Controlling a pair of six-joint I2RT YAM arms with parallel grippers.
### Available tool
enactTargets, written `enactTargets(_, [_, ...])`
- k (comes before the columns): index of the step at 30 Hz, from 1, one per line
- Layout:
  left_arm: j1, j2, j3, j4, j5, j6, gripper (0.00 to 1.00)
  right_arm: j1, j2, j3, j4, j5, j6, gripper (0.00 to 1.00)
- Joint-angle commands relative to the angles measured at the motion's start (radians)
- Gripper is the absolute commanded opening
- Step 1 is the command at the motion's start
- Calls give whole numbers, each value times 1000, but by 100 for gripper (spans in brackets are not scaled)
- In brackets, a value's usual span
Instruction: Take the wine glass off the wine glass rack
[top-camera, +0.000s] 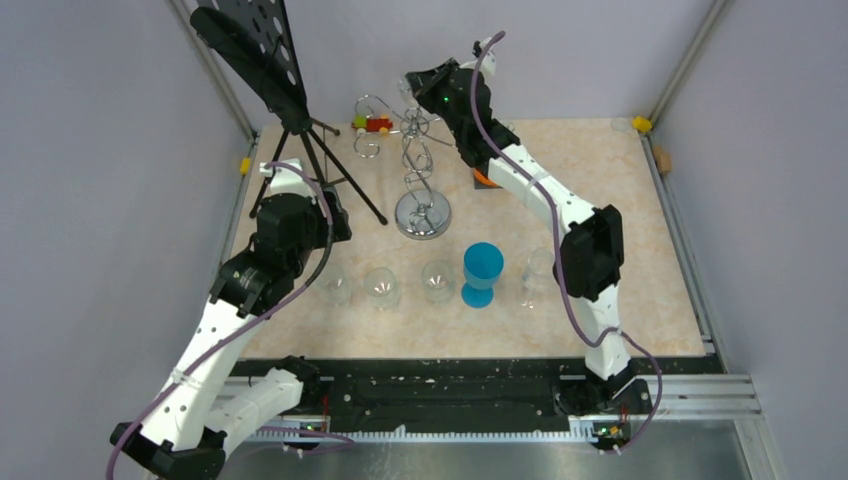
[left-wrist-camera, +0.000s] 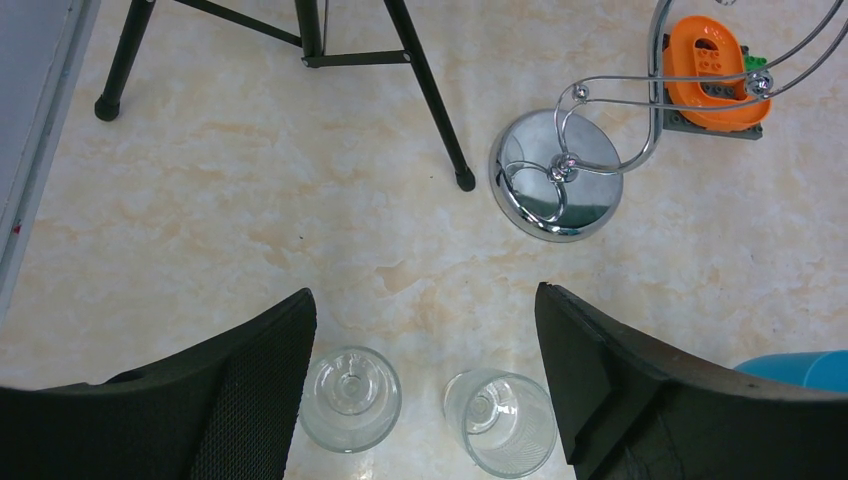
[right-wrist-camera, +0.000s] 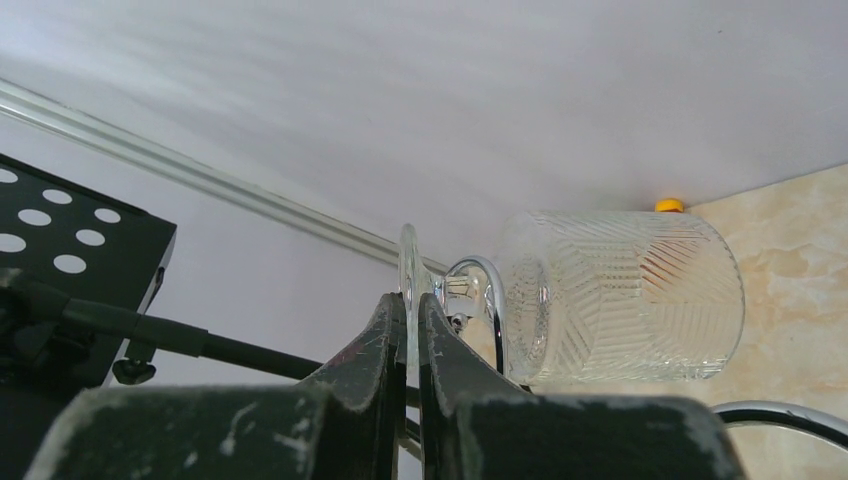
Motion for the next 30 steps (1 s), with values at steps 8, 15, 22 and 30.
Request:
enactTargets(8, [7,-17,-9,51,-4,6,84,7,-114,-41,111,69,10,0])
enactTargets(15, [8,-19,-9,52,-6,6,84,-1,-134,-45,70,103,111,0])
enactTargets(22, [8,-21,-9,54,-4,5,84,-6,-130,16,-13,128,201,0])
enactTargets(30, [10,-21,-10,54,-7,3,84,-7,-81,182,-166,156,191,0])
